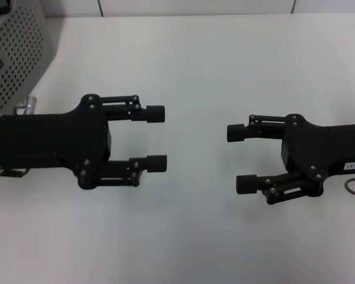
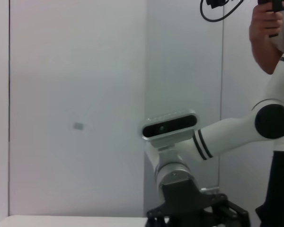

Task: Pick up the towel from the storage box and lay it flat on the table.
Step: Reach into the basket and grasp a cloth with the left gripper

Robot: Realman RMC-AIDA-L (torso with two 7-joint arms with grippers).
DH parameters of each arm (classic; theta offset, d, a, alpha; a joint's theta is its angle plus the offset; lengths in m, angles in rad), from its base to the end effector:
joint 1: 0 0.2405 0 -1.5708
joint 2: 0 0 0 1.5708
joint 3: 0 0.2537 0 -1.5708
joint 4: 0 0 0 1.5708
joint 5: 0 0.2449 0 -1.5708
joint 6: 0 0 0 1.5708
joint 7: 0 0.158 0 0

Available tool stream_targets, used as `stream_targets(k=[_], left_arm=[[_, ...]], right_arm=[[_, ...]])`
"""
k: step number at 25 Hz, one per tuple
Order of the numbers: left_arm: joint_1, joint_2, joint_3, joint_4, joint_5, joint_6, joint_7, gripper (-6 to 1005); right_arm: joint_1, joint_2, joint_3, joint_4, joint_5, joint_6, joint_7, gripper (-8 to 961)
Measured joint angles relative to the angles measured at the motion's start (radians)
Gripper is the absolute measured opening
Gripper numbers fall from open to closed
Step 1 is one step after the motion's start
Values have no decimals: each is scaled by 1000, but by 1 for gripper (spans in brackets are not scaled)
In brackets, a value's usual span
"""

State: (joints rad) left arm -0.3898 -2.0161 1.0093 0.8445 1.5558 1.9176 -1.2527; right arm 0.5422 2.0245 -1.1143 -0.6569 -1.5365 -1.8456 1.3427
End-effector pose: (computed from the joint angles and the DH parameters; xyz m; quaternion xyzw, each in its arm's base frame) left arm -0.2204 0.3082 0.0331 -0.9311 -0.0088 -0.3641 0.0174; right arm 0.1923 0.3277 -0.0115 0.9267 -0.0733 -0.3632 0.0623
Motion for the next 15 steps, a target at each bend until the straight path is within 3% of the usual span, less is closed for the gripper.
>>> stream_targets(k=[4, 7, 9, 12, 15], left_arm=[[9, 0, 0, -14, -9, 10, -4, 669], [32, -16, -3, 43, -73, 11, -43, 669], [50, -38, -18, 143, -123, 3, -143, 663], [67, -72, -53, 387, -137, -60, -392, 655], [82, -76, -57, 583, -104, -166, -558, 604]], right_arm=[[-5, -1, 0, 1, 27, -4, 0, 866], [-15, -2, 2, 18, 43, -2, -1, 866], [-28, -4, 6, 34, 45, 7, -2, 866], [-43, -5, 8, 62, 45, 28, -13, 865], [-48, -5, 9, 98, 46, 48, -38, 865]])
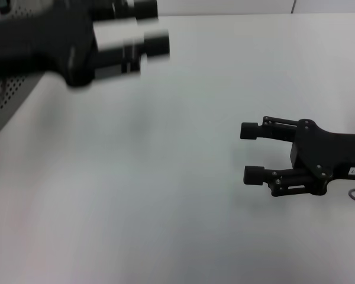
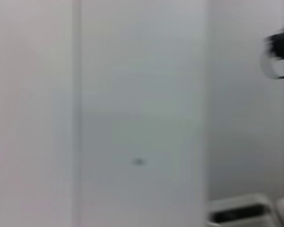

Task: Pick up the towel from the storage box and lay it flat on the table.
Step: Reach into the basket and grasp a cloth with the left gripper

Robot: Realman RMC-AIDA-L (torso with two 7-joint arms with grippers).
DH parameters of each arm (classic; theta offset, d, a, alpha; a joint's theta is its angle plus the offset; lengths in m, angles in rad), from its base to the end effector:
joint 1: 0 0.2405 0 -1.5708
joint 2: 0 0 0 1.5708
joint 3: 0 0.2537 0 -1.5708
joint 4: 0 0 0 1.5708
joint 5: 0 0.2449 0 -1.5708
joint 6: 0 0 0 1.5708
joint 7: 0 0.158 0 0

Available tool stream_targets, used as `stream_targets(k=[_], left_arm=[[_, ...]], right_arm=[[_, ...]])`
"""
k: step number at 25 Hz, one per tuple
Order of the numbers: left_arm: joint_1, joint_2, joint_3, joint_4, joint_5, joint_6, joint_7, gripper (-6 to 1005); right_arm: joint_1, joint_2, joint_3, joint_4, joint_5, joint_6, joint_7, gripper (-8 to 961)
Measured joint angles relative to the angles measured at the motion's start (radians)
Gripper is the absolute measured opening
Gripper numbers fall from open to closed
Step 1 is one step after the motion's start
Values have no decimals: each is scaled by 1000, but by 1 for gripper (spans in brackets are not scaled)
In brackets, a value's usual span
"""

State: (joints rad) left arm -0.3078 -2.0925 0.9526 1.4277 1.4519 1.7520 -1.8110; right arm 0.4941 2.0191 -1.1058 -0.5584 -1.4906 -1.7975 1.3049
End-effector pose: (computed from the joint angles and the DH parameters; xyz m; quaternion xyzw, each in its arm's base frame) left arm -0.1394 0.3236 0.1077 -0.9198 -0.0669 -0.3722 0.1047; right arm 0.2213 0.3206 -0.0182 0.9135 -0.1306 -0.3846 0.0225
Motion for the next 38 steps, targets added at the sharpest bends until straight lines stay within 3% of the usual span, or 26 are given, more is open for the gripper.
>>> stream_targets(k=[4, 8, 17, 25, 38], left_arm=[[-4, 2, -5, 176, 130, -199, -201, 553], [-2, -1, 16, 314, 357, -362, -337, 553], [57, -6, 203, 564, 930, -582, -649, 552], [65, -6, 390, 590, 1330, -708, -841, 551], [83, -6, 421, 475, 1378, -896, -877, 550]], right_arm=[[-18, 0, 2, 27, 1, 8, -16, 865], [-41, 1, 3, 49, 2, 11, -27, 864], [-56, -1, 5, 95, 20, 32, -47, 863], [-54, -2, 1, 99, 13, 51, -47, 864], [-36, 2, -4, 147, 14, 75, -61, 862]])
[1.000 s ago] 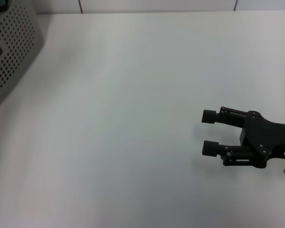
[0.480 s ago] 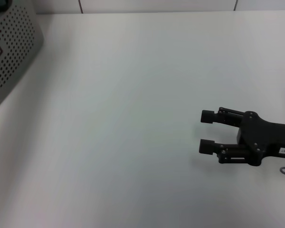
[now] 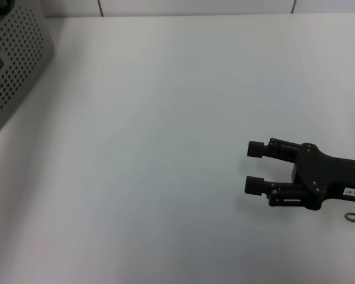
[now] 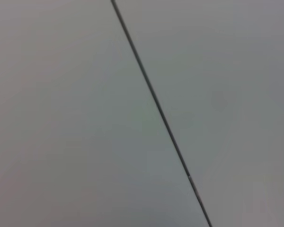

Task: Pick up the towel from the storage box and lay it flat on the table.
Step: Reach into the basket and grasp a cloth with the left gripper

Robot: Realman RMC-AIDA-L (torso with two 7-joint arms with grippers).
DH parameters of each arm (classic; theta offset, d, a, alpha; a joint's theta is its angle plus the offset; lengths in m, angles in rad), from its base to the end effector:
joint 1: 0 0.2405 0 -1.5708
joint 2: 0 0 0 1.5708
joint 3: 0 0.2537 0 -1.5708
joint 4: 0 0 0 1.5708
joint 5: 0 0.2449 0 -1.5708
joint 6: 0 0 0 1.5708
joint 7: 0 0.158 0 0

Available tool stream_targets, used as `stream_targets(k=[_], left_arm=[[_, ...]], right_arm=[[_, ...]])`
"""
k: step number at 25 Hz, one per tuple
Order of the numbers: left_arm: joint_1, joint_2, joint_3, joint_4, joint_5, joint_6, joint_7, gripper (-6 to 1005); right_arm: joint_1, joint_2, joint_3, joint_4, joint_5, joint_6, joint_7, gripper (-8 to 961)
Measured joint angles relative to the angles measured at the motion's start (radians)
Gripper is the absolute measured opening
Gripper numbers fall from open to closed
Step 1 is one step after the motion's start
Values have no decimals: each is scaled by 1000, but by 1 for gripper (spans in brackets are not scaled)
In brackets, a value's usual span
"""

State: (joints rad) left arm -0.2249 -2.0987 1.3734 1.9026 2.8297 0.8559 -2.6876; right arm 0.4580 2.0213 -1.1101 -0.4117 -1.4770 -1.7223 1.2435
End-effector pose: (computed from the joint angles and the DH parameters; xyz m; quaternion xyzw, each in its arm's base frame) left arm -0.1444 0.4090 0.1469 -0.7764 -0.2009 -0.0471 0.5955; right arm 0.2561 0.3050 -0.0403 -0.9017 0.2016 0.3823 0.0114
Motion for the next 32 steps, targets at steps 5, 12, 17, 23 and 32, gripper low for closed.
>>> stream_targets(k=[5, 12, 17, 23, 32], left_arm=[[12, 0, 6, -46, 2, -64, 6, 550], [18, -2, 24, -89, 4, -129, 17, 549], [18, -4, 26, -145, 4, -181, 31, 549], [33, -4, 25, -173, 5, -224, 41, 548], [188, 0, 153, 104, -20, -143, 44, 547]], right_arm=[[6, -1, 2, 38, 2, 5, -17, 862], [8, 2, -2, 47, 1, 13, -18, 862], [8, 2, -2, 65, -2, 14, -18, 861], [6, 2, -3, 76, -3, 14, -18, 861], [-4, -2, 0, 76, -3, 19, -18, 861]])
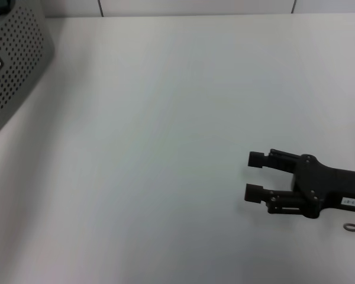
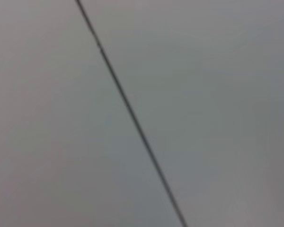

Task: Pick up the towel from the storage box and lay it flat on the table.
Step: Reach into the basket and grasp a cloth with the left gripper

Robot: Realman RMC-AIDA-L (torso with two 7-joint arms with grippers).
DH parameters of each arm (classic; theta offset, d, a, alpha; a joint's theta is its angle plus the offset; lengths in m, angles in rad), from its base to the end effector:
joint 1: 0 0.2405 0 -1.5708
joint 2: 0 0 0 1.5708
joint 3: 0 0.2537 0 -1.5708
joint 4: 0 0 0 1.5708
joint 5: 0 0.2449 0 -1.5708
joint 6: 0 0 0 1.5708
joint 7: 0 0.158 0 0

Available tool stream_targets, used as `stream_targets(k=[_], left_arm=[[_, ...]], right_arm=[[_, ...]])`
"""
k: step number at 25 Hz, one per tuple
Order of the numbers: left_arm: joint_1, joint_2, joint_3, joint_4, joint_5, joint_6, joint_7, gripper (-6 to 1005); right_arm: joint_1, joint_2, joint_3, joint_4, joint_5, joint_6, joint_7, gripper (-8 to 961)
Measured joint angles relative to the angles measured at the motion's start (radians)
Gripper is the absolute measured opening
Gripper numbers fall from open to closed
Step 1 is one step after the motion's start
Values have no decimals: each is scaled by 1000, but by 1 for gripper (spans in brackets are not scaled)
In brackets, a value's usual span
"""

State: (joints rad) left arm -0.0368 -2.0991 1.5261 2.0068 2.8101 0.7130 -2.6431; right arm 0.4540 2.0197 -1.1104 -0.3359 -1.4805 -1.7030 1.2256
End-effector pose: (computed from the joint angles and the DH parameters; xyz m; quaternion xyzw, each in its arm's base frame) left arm -0.1403 0.3781 0.1309 -0.7814 -0.1544 -0.0630 0.6014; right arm 0.2689 0.2952 -0.0504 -0.8955 0.2342 0.3782 0.0136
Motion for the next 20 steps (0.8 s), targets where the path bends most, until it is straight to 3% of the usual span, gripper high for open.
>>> stream_targets(k=[3, 8, 10, 16, 20], left_arm=[[-14, 2, -6, 20, -101, 25, 0, 547], [-15, 4, -195, 11, -370, 130, 116, 547], [-7, 1, -232, 10, -398, 148, 140, 546], [-5, -5, -205, -25, -286, 64, 124, 541], [-29, -6, -120, -91, -64, -38, 20, 530]], right_arm=[[-20, -5, -1, 0, -6, 5, -1, 860], [12, 2, -11, 10, -41, 30, -8, 860], [22, 5, -15, 11, -39, 35, -12, 860], [32, 5, -7, 9, -34, 43, -15, 860], [33, 7, -8, 12, -34, 45, -15, 860]])
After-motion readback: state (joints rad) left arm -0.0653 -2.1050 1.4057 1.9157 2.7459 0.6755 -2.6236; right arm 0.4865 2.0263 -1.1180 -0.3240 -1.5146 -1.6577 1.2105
